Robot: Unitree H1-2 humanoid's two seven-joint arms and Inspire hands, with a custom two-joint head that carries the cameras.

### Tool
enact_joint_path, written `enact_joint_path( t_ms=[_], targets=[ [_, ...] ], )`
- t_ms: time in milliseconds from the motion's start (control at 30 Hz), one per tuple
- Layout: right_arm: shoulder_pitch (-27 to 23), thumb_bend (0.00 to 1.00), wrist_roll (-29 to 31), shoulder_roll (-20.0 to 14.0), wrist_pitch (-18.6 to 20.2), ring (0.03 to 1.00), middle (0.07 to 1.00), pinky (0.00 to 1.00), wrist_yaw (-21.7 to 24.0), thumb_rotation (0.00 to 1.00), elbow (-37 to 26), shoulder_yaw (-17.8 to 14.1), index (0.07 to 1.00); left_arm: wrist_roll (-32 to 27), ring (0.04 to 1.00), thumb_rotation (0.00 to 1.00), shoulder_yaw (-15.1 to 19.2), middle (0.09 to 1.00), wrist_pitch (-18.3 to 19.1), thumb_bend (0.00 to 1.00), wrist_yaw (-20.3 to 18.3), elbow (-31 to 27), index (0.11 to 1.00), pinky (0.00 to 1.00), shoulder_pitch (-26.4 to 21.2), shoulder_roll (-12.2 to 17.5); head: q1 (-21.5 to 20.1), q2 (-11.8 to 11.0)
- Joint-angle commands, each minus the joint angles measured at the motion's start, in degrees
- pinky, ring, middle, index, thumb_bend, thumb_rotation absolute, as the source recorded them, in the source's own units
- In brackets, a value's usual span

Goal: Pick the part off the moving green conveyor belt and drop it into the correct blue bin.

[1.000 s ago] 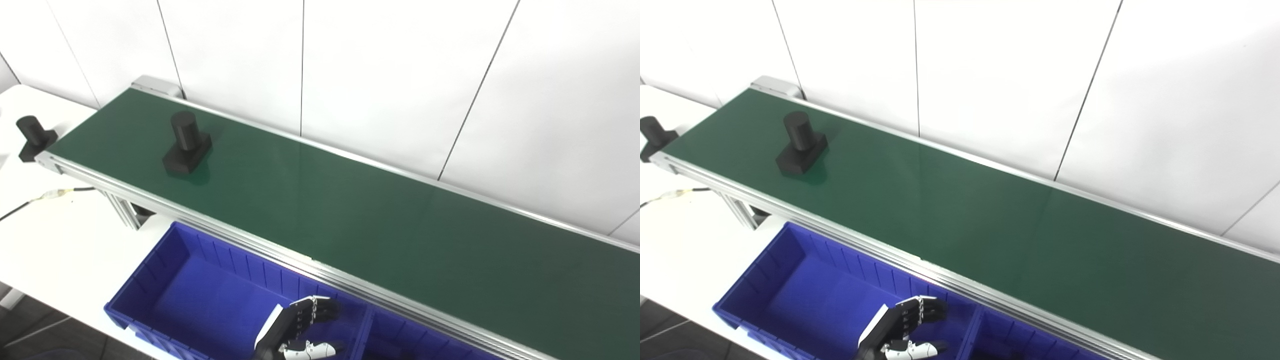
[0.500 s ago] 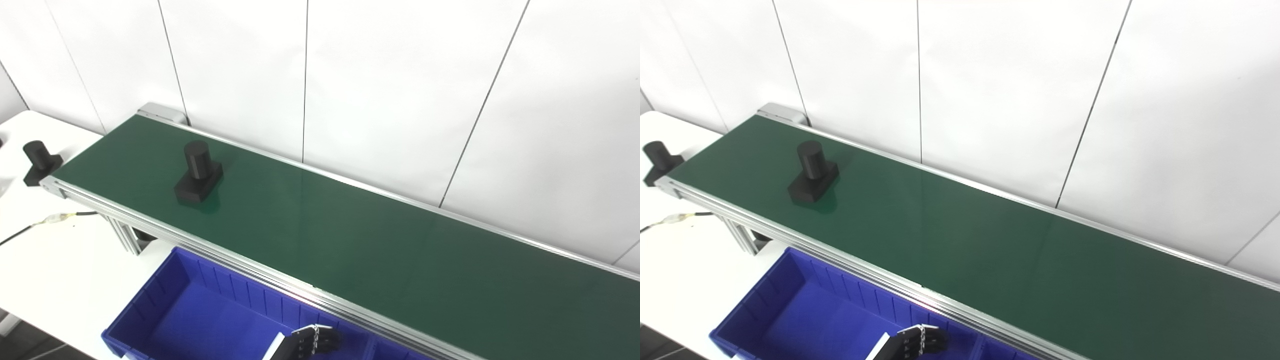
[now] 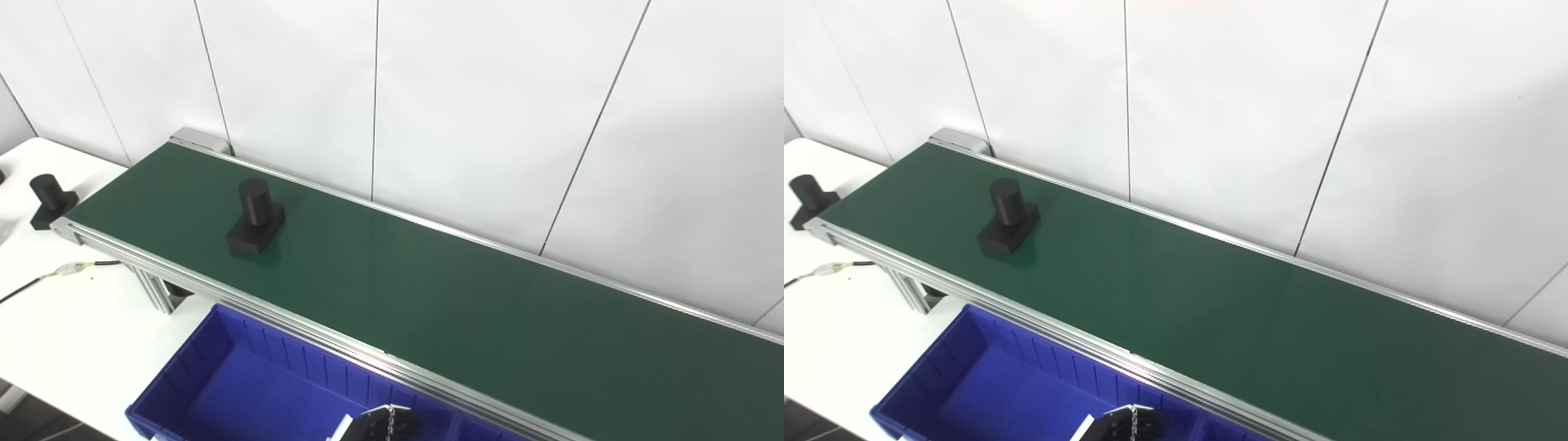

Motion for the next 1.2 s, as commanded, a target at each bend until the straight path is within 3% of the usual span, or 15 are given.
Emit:
enact_joint_path(
  t_ms=[0, 700, 1167],
  targets=[
    [0.0, 0.6, 1.0, 0.0, -3.2, 0.735, 0.793, 0.63, 0.5, 0.0, -0.8, -0.4, 0.819, 0.0, 0.691, 0.0, -0.1, 0.692, -2.4, 0.65, 0.3, -1.1, 0.639, 0.76, -0.8, -0.4, 0.0, -0.1],
    [-0.7, 0.6, 1.9, 0.4, -3.2, 0.716, 0.774, 0.62, 2.6, 0.0, -0.7, -1.0, 0.817, 0.3, 0.669, 0.0, -0.5, 0.678, -2.4, 0.68, 0.2, -0.4, 0.632, 0.72, -0.9, -0.5, -2.5, 1.1],
    [0.3, 0.64, -0.1, 0.7, -3.2, 0.705, 0.764, 0.6, 0.3, 0.0, -1.9, 0.3, 0.793, -0.1, 0.697, 0.0, -0.8, 0.703, -2.4, 0.59, -1.2, -1.6, 0.649, 0.76, 0.4, 0.5, -7.1, 3.9]
  ],
)
